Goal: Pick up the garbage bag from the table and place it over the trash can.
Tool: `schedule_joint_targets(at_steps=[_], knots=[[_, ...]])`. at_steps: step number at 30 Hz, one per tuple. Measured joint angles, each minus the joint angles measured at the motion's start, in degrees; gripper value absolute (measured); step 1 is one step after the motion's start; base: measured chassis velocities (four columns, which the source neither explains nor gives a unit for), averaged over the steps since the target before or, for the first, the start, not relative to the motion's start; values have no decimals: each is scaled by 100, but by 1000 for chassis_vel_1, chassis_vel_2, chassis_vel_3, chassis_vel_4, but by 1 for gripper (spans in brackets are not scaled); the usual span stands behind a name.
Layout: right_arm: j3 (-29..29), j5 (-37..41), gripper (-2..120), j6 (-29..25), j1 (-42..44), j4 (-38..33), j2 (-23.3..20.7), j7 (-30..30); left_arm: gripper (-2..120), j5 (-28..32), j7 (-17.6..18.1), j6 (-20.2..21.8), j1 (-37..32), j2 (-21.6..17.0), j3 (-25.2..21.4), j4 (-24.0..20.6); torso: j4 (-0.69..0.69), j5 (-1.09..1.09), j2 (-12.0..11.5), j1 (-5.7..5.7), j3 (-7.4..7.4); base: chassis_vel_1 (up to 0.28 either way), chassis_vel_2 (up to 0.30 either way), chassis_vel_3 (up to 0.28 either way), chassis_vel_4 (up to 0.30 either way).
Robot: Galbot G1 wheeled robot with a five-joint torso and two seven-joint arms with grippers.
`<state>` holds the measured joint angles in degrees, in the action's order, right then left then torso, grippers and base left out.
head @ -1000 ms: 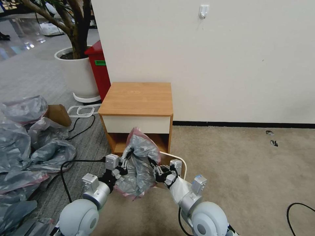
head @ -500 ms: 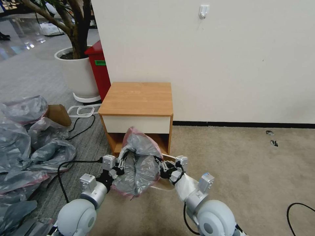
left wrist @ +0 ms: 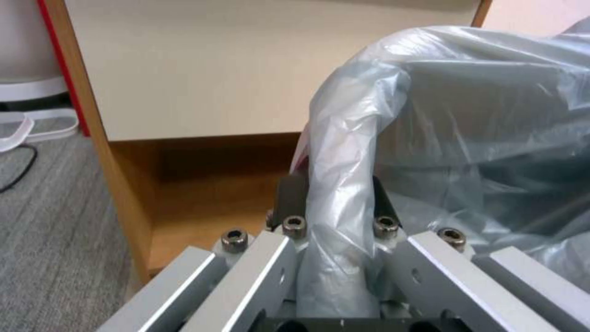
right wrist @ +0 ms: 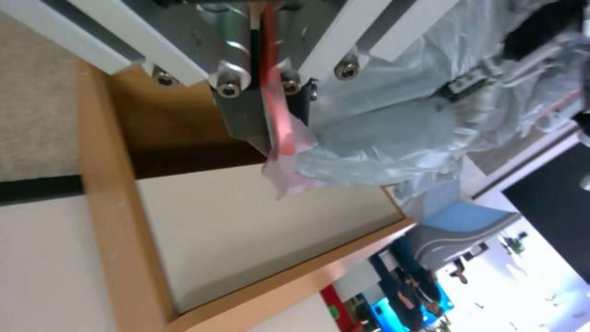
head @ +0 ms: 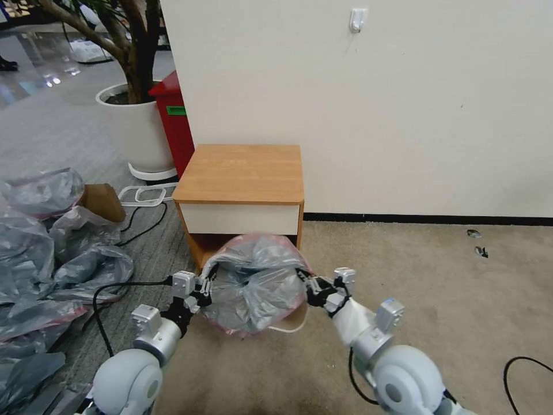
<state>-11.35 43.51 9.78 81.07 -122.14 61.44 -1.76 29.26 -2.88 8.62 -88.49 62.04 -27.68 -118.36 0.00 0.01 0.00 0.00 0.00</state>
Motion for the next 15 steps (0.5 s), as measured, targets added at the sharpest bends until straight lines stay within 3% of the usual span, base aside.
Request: schedule_joint_targets(at_steps=[15], knots=[[-268,7,0,-36,200,146,-374,108,4,799,7,40,12,100,-63,-199,0,0,0,0,0,0,0,0,0]])
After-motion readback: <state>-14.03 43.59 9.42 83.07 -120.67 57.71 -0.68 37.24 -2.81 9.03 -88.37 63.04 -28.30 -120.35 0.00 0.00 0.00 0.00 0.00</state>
